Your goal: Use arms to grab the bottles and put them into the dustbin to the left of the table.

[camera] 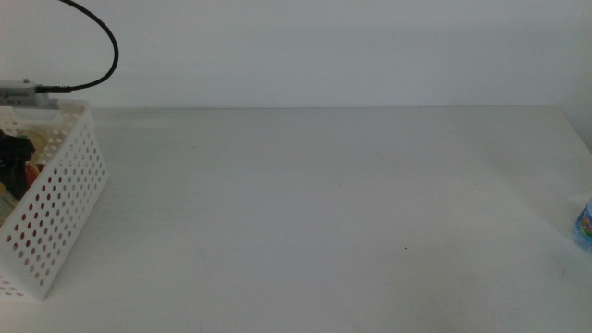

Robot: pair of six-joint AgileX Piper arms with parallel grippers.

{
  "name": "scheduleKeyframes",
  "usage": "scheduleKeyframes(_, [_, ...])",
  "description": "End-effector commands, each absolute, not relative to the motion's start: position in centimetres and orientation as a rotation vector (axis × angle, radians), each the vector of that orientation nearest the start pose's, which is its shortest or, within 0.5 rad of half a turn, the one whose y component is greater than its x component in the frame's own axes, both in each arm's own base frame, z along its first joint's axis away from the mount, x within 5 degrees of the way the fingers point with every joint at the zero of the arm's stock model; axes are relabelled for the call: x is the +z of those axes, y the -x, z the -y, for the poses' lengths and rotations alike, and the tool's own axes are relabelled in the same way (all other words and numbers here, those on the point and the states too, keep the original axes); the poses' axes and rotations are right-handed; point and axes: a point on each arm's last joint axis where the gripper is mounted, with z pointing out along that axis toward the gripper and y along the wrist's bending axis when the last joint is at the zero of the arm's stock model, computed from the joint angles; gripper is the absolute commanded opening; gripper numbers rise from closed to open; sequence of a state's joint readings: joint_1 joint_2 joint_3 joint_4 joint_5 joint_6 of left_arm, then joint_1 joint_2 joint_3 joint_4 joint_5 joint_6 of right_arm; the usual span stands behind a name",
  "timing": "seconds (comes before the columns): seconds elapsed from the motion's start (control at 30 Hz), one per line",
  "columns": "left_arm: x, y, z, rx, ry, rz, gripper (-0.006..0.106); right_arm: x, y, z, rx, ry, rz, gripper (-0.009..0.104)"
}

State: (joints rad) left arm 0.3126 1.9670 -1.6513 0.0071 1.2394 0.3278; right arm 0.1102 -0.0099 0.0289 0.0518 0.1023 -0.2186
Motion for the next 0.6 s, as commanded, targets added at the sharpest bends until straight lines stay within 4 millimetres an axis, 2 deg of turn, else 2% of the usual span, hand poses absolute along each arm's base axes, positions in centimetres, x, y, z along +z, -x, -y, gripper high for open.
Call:
scheduleKeyframes(0.0, [27.2,-37.4,-12.0,0.055,-0.009,-3.029,0.065,20.6,-5.4,-0.6,-0.065,0.215,-1.479,0.067])
scheduleKeyframes(0.07, [27.2,-37.5,-12.0,0.056,-0.009,-3.027,0.085,20.6,-5.4,-0.6,-0.065,0.215,-1.479,0.067])
scheduleKeyframes(0.1, [27.3,-37.4,-12.0,0.055,-0.006,-3.029,0.091,20.6,-5.4,-0.6,-0.065,0.215,-1.479,0.067])
scheduleKeyframes(0.2, [27.7,-37.3,-11.7,0.056,0.017,-3.02,0.09,20.6,-5.4,-0.6,-0.065,0.215,-1.479,0.067])
scheduleKeyframes(0.3, [29.2,-37.2,-10.9,0.093,0.035,-2.983,0.09,20.6,-5.4,-0.6,-0.065,0.215,-1.479,0.067])
scheduleKeyframes(0.57, [36.0,-35.8,-7.0,0.289,-0.037,-2.793,0.09,20.6,-5.4,-0.6,-0.065,0.215,-1.479,0.067])
